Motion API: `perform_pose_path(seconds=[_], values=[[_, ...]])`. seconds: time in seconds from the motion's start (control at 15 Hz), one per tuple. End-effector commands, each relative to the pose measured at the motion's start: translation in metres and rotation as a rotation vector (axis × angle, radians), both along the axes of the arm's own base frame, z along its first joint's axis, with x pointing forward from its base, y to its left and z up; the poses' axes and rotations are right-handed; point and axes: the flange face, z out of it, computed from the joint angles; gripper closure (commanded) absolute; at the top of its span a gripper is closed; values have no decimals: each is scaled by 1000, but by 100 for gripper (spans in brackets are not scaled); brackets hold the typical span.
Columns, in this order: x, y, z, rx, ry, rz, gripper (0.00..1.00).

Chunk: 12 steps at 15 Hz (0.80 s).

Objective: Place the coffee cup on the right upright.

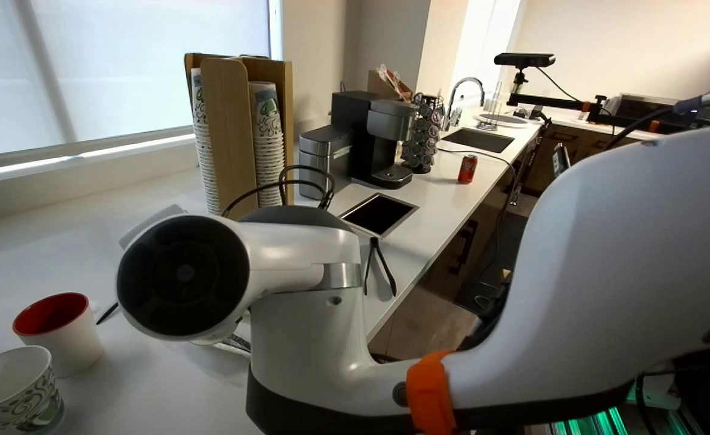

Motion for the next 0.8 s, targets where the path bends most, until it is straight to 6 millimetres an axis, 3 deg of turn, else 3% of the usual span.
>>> perform_pose_path(seconds=[0.0,0.73], values=[[2,-4,20,8,105,-4,99],[6,-13,51,8,302,-13,99]])
